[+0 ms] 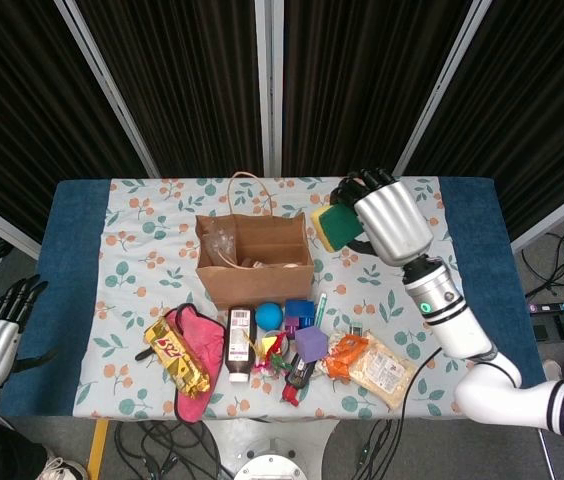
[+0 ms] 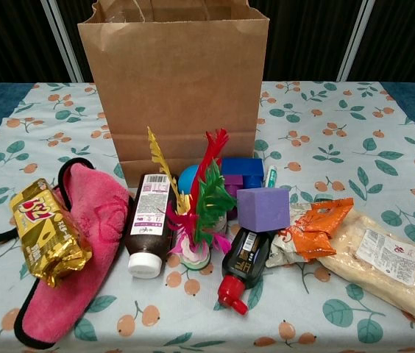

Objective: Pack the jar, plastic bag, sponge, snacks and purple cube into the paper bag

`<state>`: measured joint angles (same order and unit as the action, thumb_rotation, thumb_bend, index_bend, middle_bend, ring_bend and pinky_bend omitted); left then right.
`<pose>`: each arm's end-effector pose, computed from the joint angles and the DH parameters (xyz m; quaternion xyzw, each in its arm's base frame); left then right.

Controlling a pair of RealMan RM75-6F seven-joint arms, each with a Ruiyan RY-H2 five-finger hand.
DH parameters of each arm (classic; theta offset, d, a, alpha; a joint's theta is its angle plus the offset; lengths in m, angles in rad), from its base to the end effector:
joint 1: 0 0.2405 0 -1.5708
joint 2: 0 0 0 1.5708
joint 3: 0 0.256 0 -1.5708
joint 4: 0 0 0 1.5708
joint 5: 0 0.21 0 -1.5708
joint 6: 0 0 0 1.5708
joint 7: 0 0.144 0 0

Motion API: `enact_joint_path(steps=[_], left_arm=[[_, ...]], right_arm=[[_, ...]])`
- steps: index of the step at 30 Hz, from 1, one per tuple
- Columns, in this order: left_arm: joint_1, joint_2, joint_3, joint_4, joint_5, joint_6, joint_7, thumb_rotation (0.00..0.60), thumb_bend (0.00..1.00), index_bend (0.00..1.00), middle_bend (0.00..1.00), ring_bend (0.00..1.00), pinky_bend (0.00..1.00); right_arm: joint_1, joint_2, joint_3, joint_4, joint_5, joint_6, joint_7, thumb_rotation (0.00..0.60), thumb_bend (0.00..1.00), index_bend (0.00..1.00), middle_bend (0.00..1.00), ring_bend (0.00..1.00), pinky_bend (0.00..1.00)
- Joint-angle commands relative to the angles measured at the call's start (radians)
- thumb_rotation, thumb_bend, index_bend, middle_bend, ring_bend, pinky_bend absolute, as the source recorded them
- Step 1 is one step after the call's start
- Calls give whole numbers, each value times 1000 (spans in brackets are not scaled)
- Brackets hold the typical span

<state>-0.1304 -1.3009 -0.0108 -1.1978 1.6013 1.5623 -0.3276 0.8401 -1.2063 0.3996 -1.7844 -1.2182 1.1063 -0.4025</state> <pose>-0.3473 0.1929 0.1386 -0.6067 -0.3732 -0.4543 0.5350 -0.0368 -0.3697 0.1314 0.6995 -0.1947 0.5241 0.4451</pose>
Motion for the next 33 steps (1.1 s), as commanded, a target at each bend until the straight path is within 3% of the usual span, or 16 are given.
enact_joint_path(steps=[1,8,13,18,25,33], left_arm=[[0,3,-3,0,-6,-1,-3,600,103,100,157,63,202],[4,5,-15,2,-19,8,-12,600,104,100,157,63,202],[9,9,-14,9,-21,12,-24,600,103,100,157,62,202],[11,9,-16,13,-21,15,-34,600,103,100,157,63,202],[8,8,-16,13,-18,13,-30,600,103,100,157,62,202],[7,9,-15,9,-17,10,-25,600,104,100,157,62,202]], right_arm=[[92,-113,17,65,71,-27,-78,600,51,468,389,265,312],[201,-277,41,185,129,-19,-134,600,53,464,388,265,310],[228,-325,34,208,146,-10,-153,600,50,444,375,265,298],[230,-318,18,197,167,-27,-157,600,0,354,313,204,229],[232,-283,12,169,211,-61,-157,600,0,107,167,63,95],[217,-249,11,132,220,-40,-136,600,0,84,155,52,82]])
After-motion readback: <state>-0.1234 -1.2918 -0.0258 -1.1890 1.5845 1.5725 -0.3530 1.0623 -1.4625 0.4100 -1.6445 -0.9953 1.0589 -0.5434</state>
